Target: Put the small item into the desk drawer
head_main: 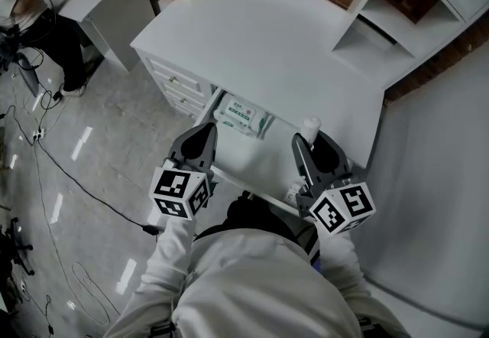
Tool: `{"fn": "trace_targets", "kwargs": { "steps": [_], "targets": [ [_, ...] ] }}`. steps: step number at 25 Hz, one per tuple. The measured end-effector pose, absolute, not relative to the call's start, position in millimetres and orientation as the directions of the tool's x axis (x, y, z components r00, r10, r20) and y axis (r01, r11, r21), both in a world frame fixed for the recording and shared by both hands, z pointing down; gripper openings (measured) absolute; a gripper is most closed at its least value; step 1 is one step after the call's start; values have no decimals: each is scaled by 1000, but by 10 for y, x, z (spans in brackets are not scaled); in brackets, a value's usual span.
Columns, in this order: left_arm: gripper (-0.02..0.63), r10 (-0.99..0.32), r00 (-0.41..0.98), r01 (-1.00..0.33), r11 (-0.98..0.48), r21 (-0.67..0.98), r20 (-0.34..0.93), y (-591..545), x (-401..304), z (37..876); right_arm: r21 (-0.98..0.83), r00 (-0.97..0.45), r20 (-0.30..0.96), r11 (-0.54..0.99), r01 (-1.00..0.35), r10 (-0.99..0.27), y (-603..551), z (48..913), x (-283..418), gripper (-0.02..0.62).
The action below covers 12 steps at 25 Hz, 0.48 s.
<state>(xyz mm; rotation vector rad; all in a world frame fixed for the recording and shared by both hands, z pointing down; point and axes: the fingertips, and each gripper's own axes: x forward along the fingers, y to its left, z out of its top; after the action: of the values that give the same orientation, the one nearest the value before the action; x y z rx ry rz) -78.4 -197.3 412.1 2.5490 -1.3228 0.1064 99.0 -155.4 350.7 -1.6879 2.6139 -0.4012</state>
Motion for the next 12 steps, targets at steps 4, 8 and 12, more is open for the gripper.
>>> {"fn": "trace_targets", "kwargs": {
  "steps": [4, 8, 12],
  "targets": [
    [17, -796, 574, -816, -540, 203, 190, -2024, -777, 4140, -200, -439, 140, 409, -890, -887, -1627, 3522, 960, 161],
    [17, -800, 566, -823, -532, 201, 198, -2058, -787, 4159, -188, -462, 156, 433, -882, -873, -1697, 3572, 910, 161],
    [17, -804, 558, -828, -523, 200, 206, -2101, -792, 4175, -179, -483, 196, 453, -873, -853, -1772, 3710, 882, 161]
  ]
}}
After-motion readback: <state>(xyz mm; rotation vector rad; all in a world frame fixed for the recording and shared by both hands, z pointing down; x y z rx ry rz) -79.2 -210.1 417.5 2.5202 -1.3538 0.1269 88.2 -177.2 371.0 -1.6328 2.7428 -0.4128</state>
